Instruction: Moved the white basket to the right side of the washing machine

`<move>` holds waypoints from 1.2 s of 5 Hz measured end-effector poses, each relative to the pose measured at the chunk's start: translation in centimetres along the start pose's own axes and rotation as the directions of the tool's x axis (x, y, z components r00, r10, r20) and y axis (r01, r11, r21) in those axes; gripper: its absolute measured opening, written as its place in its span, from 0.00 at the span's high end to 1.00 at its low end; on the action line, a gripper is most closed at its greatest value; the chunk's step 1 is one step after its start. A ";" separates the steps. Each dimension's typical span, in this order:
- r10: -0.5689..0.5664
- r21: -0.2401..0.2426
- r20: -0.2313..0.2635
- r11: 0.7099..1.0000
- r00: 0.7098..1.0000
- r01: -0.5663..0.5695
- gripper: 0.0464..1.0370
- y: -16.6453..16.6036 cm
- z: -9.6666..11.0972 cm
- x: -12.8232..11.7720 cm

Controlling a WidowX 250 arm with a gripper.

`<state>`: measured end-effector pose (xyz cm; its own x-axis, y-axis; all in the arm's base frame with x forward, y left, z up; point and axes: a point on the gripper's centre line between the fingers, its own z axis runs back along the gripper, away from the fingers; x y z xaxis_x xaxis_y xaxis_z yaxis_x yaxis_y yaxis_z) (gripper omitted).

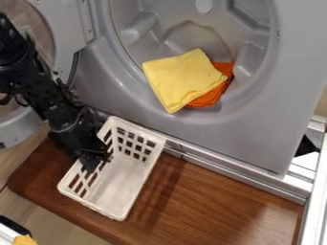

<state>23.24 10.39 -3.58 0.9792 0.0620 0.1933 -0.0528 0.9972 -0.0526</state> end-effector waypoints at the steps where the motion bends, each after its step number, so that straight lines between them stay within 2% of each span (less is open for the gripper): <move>1: 0.049 -0.014 0.036 0.999 0.998 -0.048 0.95 -1.2 1.3 0.6; 2: 0.124 -0.060 0.073 0.991 0.990 -0.120 0.95 -2.5 2.8 0.8; 3: 0.189 -0.146 0.056 0.973 0.980 -0.179 0.95 -4.9 3.1 0.8; 4: 0.215 -0.205 0.075 0.959 0.974 -0.196 0.95 -7.3 3.8 1.3; 5: 0.184 -0.239 0.047 0.956 0.982 -0.167 0.95 -10.2 3.4 0.8; 6: 0.155 -0.269 0.044 0.953 0.987 -0.138 0.95 -12.8 3.1 0.5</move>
<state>23.78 -2.18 0.20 0.9495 0.2176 0.2260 -0.1324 0.9310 -0.3401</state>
